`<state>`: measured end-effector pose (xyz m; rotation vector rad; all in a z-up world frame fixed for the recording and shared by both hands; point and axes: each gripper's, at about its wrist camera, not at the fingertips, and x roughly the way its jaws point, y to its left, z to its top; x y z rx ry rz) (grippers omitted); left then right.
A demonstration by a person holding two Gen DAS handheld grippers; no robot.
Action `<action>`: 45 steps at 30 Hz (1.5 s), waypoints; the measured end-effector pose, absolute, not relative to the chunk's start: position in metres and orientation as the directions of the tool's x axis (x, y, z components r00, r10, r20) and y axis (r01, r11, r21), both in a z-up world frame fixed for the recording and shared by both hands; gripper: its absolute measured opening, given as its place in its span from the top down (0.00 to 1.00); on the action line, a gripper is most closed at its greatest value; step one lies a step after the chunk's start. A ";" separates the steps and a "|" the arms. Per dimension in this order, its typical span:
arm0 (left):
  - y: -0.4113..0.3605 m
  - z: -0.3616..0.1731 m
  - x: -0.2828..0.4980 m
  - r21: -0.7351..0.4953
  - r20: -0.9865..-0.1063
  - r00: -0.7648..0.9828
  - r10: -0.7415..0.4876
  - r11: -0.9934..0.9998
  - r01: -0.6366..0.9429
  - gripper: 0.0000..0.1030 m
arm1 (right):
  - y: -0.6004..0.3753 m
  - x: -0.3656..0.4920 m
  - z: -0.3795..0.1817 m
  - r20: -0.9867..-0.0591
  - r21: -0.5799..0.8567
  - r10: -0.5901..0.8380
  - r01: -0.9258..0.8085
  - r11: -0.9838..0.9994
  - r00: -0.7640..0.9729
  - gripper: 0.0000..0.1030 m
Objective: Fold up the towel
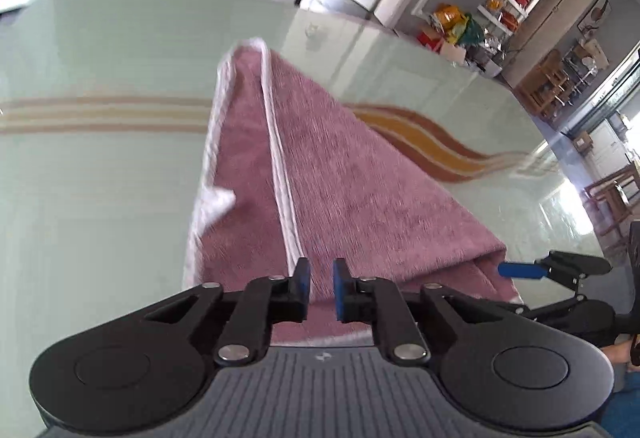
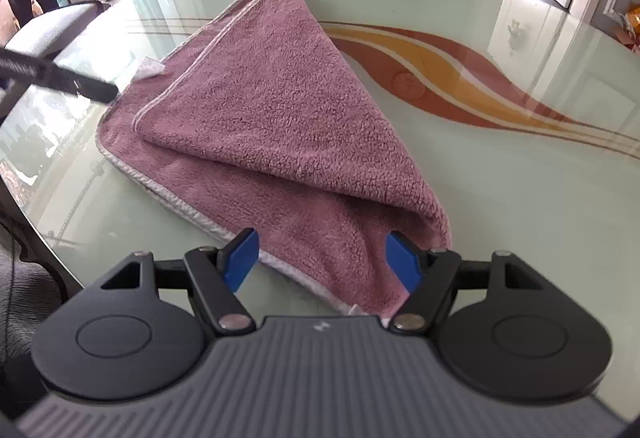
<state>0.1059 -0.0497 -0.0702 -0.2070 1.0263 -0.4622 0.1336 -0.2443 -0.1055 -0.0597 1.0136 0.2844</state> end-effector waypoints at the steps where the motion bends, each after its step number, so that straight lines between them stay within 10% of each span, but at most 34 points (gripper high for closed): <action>1: -0.052 -0.073 0.106 -0.374 -0.776 0.430 -0.461 0.886 0.275 0.86 | -0.246 0.132 -0.105 -0.842 0.085 0.208 -0.258 0.962 0.498 0.31; 17: -0.081 -0.082 0.075 -0.109 -0.788 0.481 -0.385 0.856 0.506 0.57 | -0.258 0.126 -0.105 -0.787 0.019 0.134 -0.193 0.981 0.602 0.33; 21: -0.085 -0.081 0.066 -0.018 -0.786 0.494 -0.371 0.813 0.582 0.55 | -0.228 0.134 -0.080 -0.716 0.055 0.303 -0.383 0.922 0.629 0.58; 29: -0.067 -0.093 0.073 -0.110 -0.796 0.451 -0.403 0.829 0.548 0.53 | -0.126 0.172 -0.104 -0.774 -0.059 0.432 -0.733 0.678 0.462 0.75; 45: -0.050 -0.103 0.098 -0.230 -0.787 0.380 -0.486 0.802 0.551 0.50 | -0.113 0.207 -0.110 -0.791 0.090 0.502 -0.745 0.661 0.350 0.93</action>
